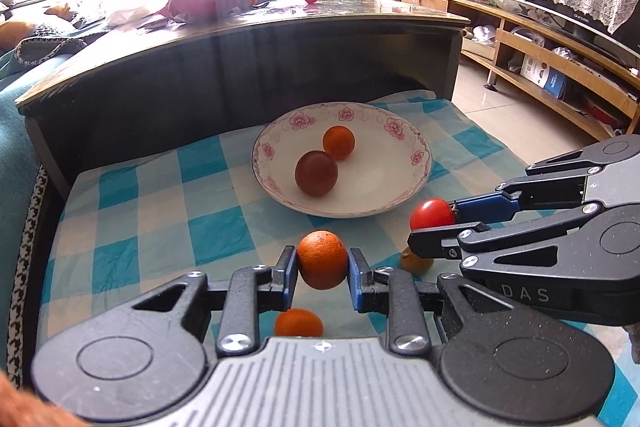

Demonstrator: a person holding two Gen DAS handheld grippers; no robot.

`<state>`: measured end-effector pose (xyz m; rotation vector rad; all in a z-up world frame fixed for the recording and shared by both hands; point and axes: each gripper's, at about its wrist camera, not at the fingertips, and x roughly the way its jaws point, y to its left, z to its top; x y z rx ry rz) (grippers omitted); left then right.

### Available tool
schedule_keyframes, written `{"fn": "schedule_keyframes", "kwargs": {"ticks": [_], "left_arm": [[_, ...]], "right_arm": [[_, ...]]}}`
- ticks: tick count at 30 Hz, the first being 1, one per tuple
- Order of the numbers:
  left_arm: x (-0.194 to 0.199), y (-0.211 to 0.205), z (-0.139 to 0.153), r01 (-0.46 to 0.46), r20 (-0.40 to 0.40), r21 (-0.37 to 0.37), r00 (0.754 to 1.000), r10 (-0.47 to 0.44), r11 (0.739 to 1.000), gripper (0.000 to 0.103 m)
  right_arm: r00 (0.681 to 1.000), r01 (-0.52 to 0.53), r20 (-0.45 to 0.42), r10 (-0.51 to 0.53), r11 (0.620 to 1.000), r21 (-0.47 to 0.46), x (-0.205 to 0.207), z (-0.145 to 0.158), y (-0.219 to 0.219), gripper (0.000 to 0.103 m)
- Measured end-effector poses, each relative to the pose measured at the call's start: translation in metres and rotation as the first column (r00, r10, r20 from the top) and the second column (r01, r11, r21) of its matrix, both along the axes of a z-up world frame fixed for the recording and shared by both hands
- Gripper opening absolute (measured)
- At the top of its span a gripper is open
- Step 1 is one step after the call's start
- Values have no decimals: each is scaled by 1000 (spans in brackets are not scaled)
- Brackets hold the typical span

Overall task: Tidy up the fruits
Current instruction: 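Carry the mandarin and red tomato with both tools over the bowl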

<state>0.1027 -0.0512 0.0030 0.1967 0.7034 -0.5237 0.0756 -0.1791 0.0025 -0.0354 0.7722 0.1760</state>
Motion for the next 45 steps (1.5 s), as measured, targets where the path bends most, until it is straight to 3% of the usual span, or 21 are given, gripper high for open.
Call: {"fn": "schedule_keyframes", "kwargs": {"ticks": [20,45], "left_arm": [[64,-35,-10,1,-3,3,1000,-1,1000,35],[95,-48,-36,-9,-28,30,1000,10,1000,35]], "right_arm": [[999,39,22,-39,999,-6,56,-11,-30,23],[999,30,15,-29,999,-23,96,-34,-45,24]]}}
